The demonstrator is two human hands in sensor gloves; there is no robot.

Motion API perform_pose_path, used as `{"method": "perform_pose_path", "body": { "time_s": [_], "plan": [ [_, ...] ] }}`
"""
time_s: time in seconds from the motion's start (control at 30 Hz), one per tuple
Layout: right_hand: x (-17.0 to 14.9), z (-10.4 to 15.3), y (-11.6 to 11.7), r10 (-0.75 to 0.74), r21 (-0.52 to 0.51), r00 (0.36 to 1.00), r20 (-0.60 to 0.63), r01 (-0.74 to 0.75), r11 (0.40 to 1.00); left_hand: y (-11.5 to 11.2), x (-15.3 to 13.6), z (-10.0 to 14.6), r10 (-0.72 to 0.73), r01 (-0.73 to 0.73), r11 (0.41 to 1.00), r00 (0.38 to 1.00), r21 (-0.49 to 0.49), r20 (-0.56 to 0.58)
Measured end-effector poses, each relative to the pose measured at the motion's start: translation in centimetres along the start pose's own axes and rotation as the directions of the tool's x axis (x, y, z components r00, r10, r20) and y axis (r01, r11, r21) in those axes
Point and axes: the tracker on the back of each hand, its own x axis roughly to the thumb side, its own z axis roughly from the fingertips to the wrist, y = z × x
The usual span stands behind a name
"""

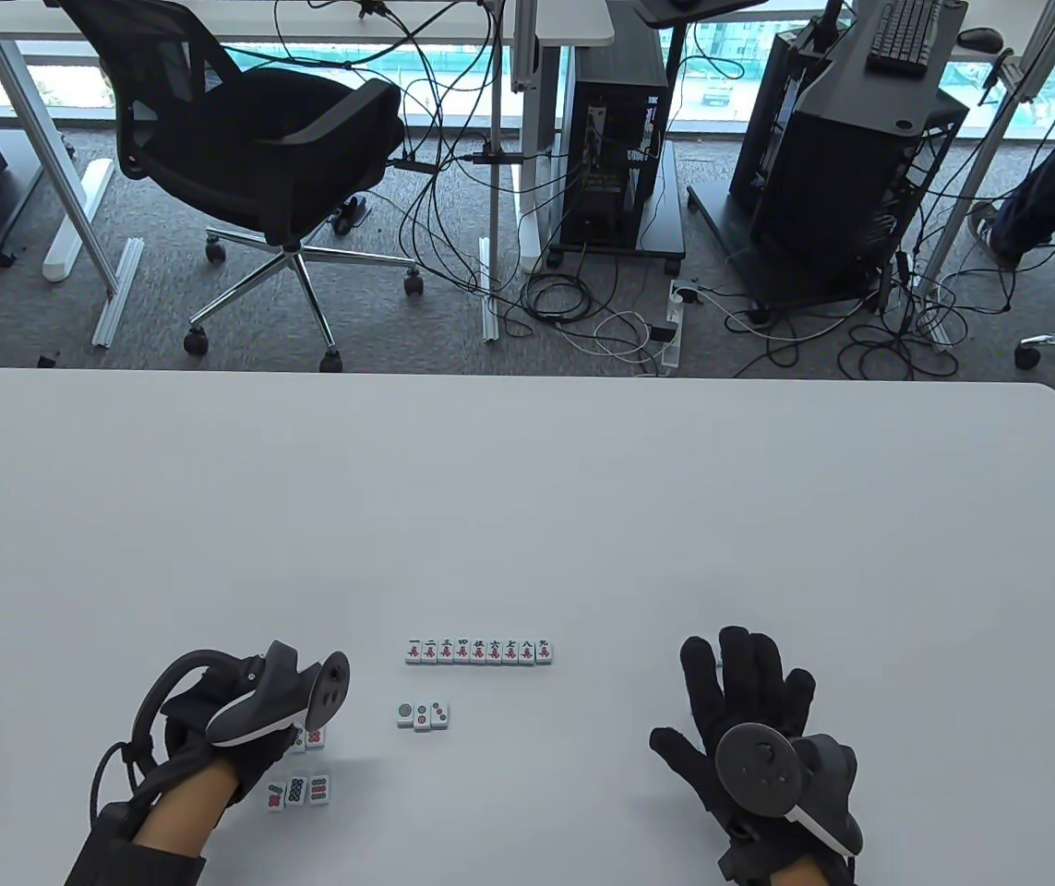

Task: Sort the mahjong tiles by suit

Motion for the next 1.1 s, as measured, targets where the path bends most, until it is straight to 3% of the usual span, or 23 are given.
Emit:
{"method": "perform_pose_path", "body": {
  "time_s": [0.17, 0.33, 0.5, 0.87, 1.1],
  "plan": [
    [0.0, 0.0, 0.1, 0.008, 0.003, 1.000, 0.001, -0.008, 1.000, 4.0, 5.3, -1.3, 0.218, -0.231, 0.970, 0.964, 0.070, 0.153],
    [0.0, 0.0, 0.0, -0.001, -0.001, 1.000, 0.002, 0.001, 1.000, 4.7, 10.8, -3.1, 0.047, -0.066, 0.994, 0.977, 0.084, 0.210],
    [0.0, 0.0, 0.1, -0.008, -0.001, 1.000, 0.003, 0.008, 1.000, 3.6, 13.5, -4.3, -0.023, 0.014, 0.999, 0.969, 0.040, 0.248],
    [-0.1, 0.0, 0.1, -0.007, 0.003, 1.000, 0.000, 0.007, 1.000, 2.8, 13.9, -4.0, -0.130, 0.120, 0.991, 0.961, 0.054, 0.244],
    [-0.2, 0.0, 0.1, -0.003, 0.004, 1.000, -0.003, 0.003, 1.000, 3.2, 9.1, -2.1, -0.101, 0.086, 0.992, 0.981, 0.095, 0.165]
  ]
}}
